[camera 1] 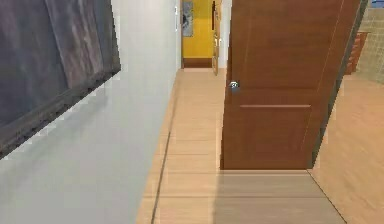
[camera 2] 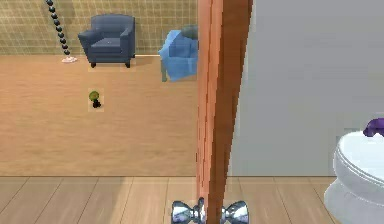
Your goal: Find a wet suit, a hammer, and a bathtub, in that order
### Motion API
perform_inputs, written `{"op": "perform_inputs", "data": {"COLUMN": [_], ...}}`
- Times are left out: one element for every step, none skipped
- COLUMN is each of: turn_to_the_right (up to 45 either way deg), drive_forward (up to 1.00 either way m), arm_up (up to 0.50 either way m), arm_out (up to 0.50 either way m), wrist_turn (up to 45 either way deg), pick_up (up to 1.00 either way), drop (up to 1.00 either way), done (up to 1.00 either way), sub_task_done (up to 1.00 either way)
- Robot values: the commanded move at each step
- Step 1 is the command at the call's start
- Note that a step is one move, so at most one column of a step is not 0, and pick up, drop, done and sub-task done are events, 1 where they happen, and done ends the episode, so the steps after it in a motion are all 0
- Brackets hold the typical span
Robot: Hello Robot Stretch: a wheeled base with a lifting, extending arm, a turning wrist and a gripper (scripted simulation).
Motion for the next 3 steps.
{"op": "perform_inputs", "data": {"turn_to_the_right": [0.0,0.0,0.0], "drive_forward": [1.0,1.0,1.0], "arm_up": [0.0,0.0,0.0], "arm_out": [0.0,0.0,0.0], "wrist_turn": [0.0,0.0,0.0], "pick_up": [0.0,0.0,0.0], "drop": [0.0,0.0,0.0], "done": [0.0,0.0,0.0], "sub_task_done": [0.0,0.0,0.0]}}
